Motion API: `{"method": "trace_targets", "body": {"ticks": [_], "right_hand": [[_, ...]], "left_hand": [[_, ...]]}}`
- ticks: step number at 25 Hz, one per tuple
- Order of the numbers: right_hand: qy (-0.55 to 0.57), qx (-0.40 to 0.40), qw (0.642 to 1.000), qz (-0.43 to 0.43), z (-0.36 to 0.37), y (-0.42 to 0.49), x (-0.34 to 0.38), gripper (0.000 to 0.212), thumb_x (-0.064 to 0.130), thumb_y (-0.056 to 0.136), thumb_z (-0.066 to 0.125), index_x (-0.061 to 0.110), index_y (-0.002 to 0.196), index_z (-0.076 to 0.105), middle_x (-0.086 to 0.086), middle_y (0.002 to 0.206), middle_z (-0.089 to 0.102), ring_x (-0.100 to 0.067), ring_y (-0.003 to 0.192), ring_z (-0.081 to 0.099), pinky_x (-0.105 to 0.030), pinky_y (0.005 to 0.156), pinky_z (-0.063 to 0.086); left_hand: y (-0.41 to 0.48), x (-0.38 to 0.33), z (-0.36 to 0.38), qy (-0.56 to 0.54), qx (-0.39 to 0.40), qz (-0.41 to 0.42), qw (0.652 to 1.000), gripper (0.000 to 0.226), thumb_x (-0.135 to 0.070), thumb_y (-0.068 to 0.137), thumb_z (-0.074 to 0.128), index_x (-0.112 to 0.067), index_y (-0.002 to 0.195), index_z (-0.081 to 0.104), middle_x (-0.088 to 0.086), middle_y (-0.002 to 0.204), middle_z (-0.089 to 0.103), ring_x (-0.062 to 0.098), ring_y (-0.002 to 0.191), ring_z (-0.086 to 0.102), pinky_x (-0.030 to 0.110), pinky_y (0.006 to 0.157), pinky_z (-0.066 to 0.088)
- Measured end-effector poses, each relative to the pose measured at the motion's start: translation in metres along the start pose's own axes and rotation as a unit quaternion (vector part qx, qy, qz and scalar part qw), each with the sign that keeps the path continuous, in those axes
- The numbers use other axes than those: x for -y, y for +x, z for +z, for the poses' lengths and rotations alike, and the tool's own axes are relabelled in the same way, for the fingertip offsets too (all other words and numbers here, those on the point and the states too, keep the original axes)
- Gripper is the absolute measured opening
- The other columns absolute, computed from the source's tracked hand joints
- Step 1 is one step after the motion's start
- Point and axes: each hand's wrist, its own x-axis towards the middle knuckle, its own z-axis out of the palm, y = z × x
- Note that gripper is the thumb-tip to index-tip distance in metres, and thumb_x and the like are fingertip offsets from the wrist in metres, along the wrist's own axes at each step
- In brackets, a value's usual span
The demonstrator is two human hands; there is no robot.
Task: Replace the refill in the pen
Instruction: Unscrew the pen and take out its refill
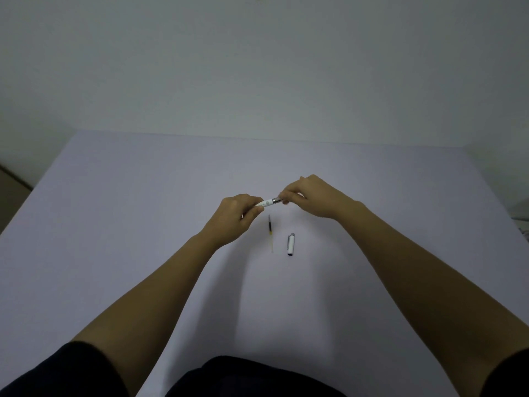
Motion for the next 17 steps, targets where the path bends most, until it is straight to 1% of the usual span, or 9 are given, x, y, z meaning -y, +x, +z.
{"method": "trace_targets", "body": {"ticks": [1, 3, 5, 7, 9, 11, 13, 15, 17], "right_hand": [[-0.003, -0.002, 1.0, -0.004, -0.0004, 0.0003, -0.0017, 0.024, 0.031, 0.093, 0.051, 0.015, 0.099, 0.069, -0.004, 0.095, 0.071, -0.025, 0.086, 0.061, -0.037, 0.082, 0.047], [0.019, -0.016, 0.999, -0.027, -0.0021, -0.0017, 0.0001, 0.015, 0.025, 0.089, 0.06, 0.017, 0.099, 0.067, 0.0, 0.097, 0.065, -0.015, 0.091, 0.058, -0.028, 0.082, 0.045], [0.034, -0.018, 0.999, -0.032, -0.0025, -0.0019, 0.0016, 0.025, 0.029, 0.085, 0.065, 0.019, 0.108, 0.063, 0.003, 0.1, 0.06, -0.007, 0.092, 0.054, -0.02, 0.082, 0.04], [0.024, 0.005, 1.0, 0.003, -0.0006, -0.0005, 0.0026, 0.029, 0.039, 0.089, 0.057, 0.018, 0.109, 0.064, 0.001, 0.099, 0.067, 0.001, 0.077, 0.054, -0.014, 0.072, 0.039], [0.011, 0.015, 1.0, 0.019, -0.0006, 0.0019, 0.0011, 0.026, 0.035, 0.093, 0.051, 0.017, 0.096, 0.069, -0.001, 0.089, 0.072, 0.002, 0.06, 0.052, -0.011, 0.06, 0.037], [0.022, -0.008, 1.0, 0.0, -0.002, 0.0012, 0.0015, 0.014, 0.027, 0.089, 0.06, 0.017, 0.094, 0.067, 0.003, 0.088, 0.068, -0.002, 0.072, 0.055, -0.019, 0.07, 0.044], [0.041, -0.032, 0.998, -0.016, -0.0032, -0.0003, 0.001, 0.022, 0.025, 0.082, 0.069, 0.017, 0.102, 0.063, 0.004, 0.097, 0.061, -0.007, 0.089, 0.055, -0.025, 0.084, 0.046], [0.051, -0.027, 0.998, 0.004, -0.0027, -0.0017, 0.0006, 0.035, 0.034, 0.081, 0.068, 0.018, 0.112, 0.061, 0.006, 0.1, 0.062, -0.007, 0.094, 0.056, -0.021, 0.085, 0.044], [0.038, -0.021, 0.999, 0.015, -0.0007, -0.0012, -0.0009, 0.027, 0.036, 0.087, 0.06, 0.019, 0.108, 0.066, 0.003, 0.096, 0.069, -0.012, 0.09, 0.062, -0.024, 0.078, 0.047]], "left_hand": [[-0.0002, 0.0003, 0.0009, 0.001, 0.002, -0.001, 1.0, 0.016, -0.021, 0.093, 0.05, -0.013, 0.091, 0.064, 0.002, 0.066, 0.054, 0.01, 0.06, 0.045, 0.013, 0.056, 0.035], [-0.0001, 0.0008, 0.0023, 0.003, 0.005, -0.005, 1.0, 0.017, -0.021, 0.093, 0.05, -0.012, 0.093, 0.064, 0.005, 0.068, 0.056, 0.015, 0.062, 0.046, 0.014, 0.056, 0.034], [0.0002, 0.0012, 0.0029, 0.001, 0.006, -0.006, 1.0, 0.017, -0.021, 0.093, 0.05, -0.012, 0.093, 0.064, 0.004, 0.068, 0.056, 0.012, 0.061, 0.046, 0.014, 0.055, 0.033], [0.0001, 0.0012, 0.0025, 0.0, 0.004, -0.005, 1.0, 0.016, -0.021, 0.093, 0.05, -0.013, 0.093, 0.064, 0.002, 0.067, 0.055, 0.01, 0.06, 0.045, 0.013, 0.056, 0.033], [0.0004, 0.0012, 0.0024, 0.004, 0.006, -0.002, 1.0, 0.016, -0.021, 0.093, 0.05, -0.013, 0.094, 0.064, 0.004, 0.068, 0.056, 0.015, 0.061, 0.046, 0.014, 0.056, 0.033], [-0.0003, 0.0016, 0.0025, 0.006, 0.006, -0.001, 1.0, 0.016, -0.02, 0.093, 0.05, -0.013, 0.094, 0.064, 0.004, 0.07, 0.058, 0.017, 0.064, 0.048, 0.015, 0.057, 0.033], [-0.0011, 0.0034, 0.0027, 0.005, 0.001, -0.006, 1.0, 0.016, -0.019, 0.093, 0.05, -0.013, 0.095, 0.064, 0.005, 0.073, 0.061, 0.017, 0.066, 0.051, 0.017, 0.058, 0.035], [-0.0019, 0.0053, 0.0029, -0.002, -0.001, -0.011, 1.0, 0.015, -0.02, 0.093, 0.05, -0.014, 0.096, 0.064, 0.003, 0.074, 0.061, 0.017, 0.067, 0.051, 0.019, 0.059, 0.035], [-0.003, 0.0062, 0.0037, -0.011, -0.001, -0.017, 1.0, 0.015, -0.02, 0.093, 0.051, -0.016, 0.098, 0.063, -0.001, 0.076, 0.06, 0.013, 0.066, 0.05, 0.019, 0.059, 0.035]]}}
